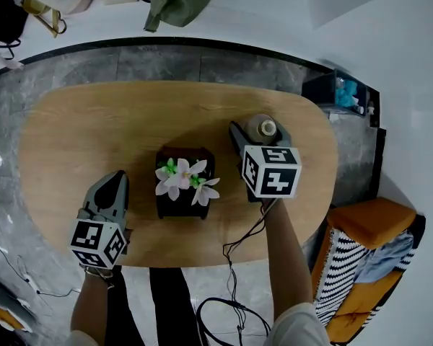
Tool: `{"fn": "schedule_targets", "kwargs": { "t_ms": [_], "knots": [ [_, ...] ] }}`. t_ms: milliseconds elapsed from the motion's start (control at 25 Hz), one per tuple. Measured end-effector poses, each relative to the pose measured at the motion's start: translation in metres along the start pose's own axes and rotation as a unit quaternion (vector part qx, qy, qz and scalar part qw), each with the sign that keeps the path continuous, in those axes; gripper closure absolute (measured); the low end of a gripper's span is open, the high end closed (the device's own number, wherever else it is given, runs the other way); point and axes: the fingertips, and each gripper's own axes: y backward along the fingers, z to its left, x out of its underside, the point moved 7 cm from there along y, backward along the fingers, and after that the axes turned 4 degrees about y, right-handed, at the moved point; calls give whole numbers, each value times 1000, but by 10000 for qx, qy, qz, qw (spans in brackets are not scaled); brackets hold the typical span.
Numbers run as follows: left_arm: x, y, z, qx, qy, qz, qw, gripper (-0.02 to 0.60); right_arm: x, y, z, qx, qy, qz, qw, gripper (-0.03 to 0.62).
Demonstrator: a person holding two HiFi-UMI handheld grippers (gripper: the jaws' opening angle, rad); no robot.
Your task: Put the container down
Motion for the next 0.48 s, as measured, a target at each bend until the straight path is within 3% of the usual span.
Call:
{"fn": "schedule_targets", "kwargs": {
  "t_ms": [480],
  "knots": [
    [7, 3, 1, -19, 44, 13, 10000, 574, 10, -9, 8, 9, 8, 38, 10000, 241]
  ]
}}
